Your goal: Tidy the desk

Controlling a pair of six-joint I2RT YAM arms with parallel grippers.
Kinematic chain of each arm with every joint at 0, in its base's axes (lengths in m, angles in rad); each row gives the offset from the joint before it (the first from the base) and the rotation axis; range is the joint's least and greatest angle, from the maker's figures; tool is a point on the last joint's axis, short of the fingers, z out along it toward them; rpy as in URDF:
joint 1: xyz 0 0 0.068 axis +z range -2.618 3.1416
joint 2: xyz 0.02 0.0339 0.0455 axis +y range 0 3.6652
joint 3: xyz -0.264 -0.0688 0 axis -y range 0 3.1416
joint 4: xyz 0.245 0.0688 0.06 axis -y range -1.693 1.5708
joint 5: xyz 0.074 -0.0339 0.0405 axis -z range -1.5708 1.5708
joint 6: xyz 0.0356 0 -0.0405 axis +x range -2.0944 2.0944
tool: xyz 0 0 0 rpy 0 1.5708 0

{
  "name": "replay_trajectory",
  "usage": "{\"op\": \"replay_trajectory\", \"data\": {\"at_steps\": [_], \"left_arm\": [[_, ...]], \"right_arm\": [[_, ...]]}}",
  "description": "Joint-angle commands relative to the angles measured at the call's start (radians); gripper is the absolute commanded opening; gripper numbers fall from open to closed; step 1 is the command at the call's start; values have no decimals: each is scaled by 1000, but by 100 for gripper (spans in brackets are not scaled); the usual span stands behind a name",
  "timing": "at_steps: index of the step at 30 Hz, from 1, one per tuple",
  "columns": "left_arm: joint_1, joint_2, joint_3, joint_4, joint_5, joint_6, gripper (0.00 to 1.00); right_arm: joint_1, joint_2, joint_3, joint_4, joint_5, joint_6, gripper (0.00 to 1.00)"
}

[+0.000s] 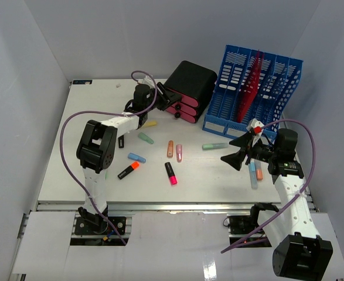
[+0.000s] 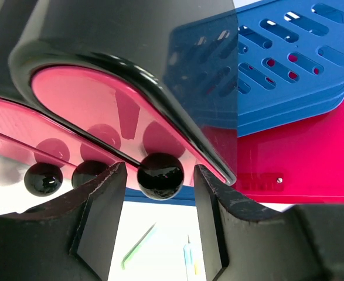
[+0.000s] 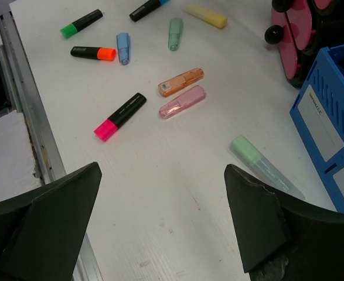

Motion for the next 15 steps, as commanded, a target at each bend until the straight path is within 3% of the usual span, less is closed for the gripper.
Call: {"op": "replay_trajectory", "data": {"at_steps": [1,9,15], "left_arm": [[-4,4,28,15,11,-18,58],[-3,-19,-8,37,26,-27,32],[-3,-174,-182,75,43,30,28]], "right_arm": [[-11,-7,-10,29,-25,-8,93],[-20,-12,-17,26,-34,-14,92],[-20,-9,-23,25,-48,-24,92]]}}
